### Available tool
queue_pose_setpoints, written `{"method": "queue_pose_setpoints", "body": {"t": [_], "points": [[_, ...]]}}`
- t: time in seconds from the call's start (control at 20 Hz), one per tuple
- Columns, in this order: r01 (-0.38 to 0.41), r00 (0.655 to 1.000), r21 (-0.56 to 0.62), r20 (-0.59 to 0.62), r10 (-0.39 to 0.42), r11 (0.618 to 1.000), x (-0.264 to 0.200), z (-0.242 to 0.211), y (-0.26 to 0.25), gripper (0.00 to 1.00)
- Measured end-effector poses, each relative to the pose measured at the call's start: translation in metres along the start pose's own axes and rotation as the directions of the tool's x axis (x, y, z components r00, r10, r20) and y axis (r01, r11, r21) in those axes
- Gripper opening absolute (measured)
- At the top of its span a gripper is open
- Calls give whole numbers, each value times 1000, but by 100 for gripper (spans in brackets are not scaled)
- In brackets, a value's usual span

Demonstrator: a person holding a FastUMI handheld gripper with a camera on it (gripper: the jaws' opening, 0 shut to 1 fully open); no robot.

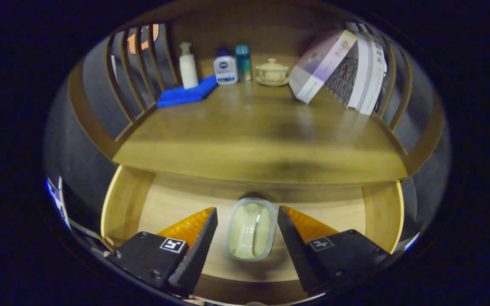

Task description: Pull open the drawer, take out the items inside it, and place them on the countertop above the cabinet.

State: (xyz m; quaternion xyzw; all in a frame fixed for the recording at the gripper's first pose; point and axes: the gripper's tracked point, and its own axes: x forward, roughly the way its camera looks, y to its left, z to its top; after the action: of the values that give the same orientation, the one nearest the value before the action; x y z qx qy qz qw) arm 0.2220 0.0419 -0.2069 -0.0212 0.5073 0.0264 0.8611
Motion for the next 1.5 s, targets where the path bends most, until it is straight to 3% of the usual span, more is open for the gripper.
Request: {"method": "queue_pose_setpoints", "body": {"t": [0.15, 0.35, 0.5, 0.6, 1.15, 1.5], "points": [[8, 997, 29, -79, -5, 1000, 15, -12, 3, 84], [27, 988, 35, -155, -22, 999, 26, -22, 1, 59], [44, 982, 41, -185, -36, 998, 28, -24, -1, 46], [38, 983, 26, -182, -32, 999, 25, -20, -2, 23], [-19, 993, -3, -117, 18, 1000, -41, -22, 2, 20], [-58, 998, 9, -39, 59, 998, -88, 21, 4, 20]]}}
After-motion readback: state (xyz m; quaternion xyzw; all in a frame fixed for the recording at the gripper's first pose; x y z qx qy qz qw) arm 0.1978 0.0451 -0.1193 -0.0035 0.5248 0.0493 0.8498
